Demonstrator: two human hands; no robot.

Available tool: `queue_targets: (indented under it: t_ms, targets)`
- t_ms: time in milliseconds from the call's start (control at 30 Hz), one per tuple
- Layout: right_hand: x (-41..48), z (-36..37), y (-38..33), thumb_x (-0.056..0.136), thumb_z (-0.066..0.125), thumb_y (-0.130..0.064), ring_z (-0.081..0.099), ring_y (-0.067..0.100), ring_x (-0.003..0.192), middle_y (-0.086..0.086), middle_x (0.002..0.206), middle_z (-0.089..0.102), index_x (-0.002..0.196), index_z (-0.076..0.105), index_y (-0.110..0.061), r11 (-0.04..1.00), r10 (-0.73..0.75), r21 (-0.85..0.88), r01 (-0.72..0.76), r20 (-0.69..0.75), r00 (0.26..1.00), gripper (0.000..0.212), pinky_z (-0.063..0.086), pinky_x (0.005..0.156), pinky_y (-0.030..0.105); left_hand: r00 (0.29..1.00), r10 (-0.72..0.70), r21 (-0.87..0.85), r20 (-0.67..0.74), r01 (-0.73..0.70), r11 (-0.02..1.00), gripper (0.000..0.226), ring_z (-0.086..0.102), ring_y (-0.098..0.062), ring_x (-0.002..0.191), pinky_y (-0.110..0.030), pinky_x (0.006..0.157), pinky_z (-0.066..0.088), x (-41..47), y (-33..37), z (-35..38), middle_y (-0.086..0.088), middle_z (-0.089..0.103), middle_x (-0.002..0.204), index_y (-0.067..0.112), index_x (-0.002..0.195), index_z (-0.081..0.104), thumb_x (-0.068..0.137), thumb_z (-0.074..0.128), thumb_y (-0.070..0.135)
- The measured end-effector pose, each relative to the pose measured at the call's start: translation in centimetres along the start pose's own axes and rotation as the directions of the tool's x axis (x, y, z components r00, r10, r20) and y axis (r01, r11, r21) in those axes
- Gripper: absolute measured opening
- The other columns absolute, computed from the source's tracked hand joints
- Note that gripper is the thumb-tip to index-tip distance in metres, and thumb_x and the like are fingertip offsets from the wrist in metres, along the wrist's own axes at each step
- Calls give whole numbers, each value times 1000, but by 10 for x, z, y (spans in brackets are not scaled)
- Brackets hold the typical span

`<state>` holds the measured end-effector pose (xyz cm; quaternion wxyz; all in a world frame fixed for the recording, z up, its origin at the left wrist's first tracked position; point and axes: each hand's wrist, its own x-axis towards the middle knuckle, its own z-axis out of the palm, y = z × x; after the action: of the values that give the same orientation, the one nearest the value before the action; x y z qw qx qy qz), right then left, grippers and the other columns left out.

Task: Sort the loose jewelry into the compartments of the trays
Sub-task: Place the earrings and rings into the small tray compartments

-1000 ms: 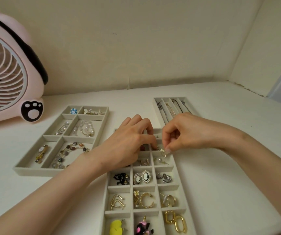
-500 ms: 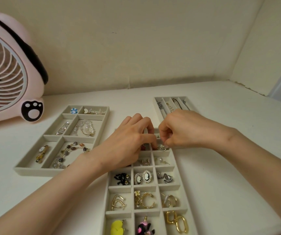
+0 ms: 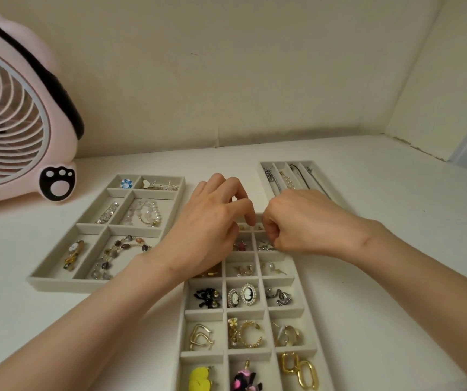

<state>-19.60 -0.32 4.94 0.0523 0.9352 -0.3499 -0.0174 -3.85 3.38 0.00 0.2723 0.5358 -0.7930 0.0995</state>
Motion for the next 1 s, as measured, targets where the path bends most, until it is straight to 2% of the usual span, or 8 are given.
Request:
queue_targets:
  t_ms: [133,267,367,467,633,700,767,1000]
  targets:
    - [2,1,2,80,57,-13,59,20,80,-2,81,62,75,61,-24,999,32,23,-32,-1,999,13,36,60,25,1000,-1,-43,2,1,999,32,27,-6,83,-24,70,23,-1,1,-1,6,54,93,23,81,66,69,42,5]
    - [3,-3,19,74,73,-22,50,0,61,-14,59,55,66,65,-28,975,69,207,-78,50,996,13,38,55,21,995,-86,-210,54,96,973,25,37,-9,84,-20,74,32,0,3,-1,11,55,91,26,89,64,75,46,15]
    - [0,-6,30,70,79,-20,49,-1,52,-14,49,53,65,70,-27,897,64,435,-85,61,996,12,40,56,18,971,-165,-439,171,225,870,11,46,-5,81,-18,73,39,1,10,-4,16,62,88,25,92,59,83,60,18]
    - [-5,-4,33,70,79,-18,47,-2,51,-12,51,55,66,71,-25,835,53,546,-65,38,998,12,36,52,13,953,-169,-581,252,288,761,18,53,-7,74,-18,67,43,0,17,-6,13,68,85,22,94,58,80,70,20]
    - [-9,0,33,72,78,-18,47,0,54,-1,63,62,68,72,-24,820,64,571,-45,-12,998,10,38,56,19,952,-212,-564,220,301,769,8,47,-7,61,-12,57,35,0,23,-2,16,62,69,21,84,64,80,70,24]
    - [-11,2,32,72,78,-18,47,-1,54,-2,63,62,67,71,-26,808,74,588,-44,-28,997,11,38,56,18,954,-222,-569,200,298,767,5,49,-12,63,-13,57,35,0,23,-2,14,62,70,20,83,64,82,69,22]
    - [-12,4,32,71,79,-18,46,-1,54,-4,61,60,68,72,-25,786,97,617,-47,-47,994,11,37,56,17,954,-237,-579,186,301,757,4,47,-7,60,-13,57,35,1,22,-2,12,63,70,19,82,65,82,69,20]
    - [-21,13,32,72,78,-14,42,-2,48,-10,55,54,70,74,-19,623,166,780,-59,-58,984,7,32,51,10,938,-291,-642,188,341,686,5,41,-2,51,-11,54,31,1,24,2,19,58,58,17,79,65,79,70,17]
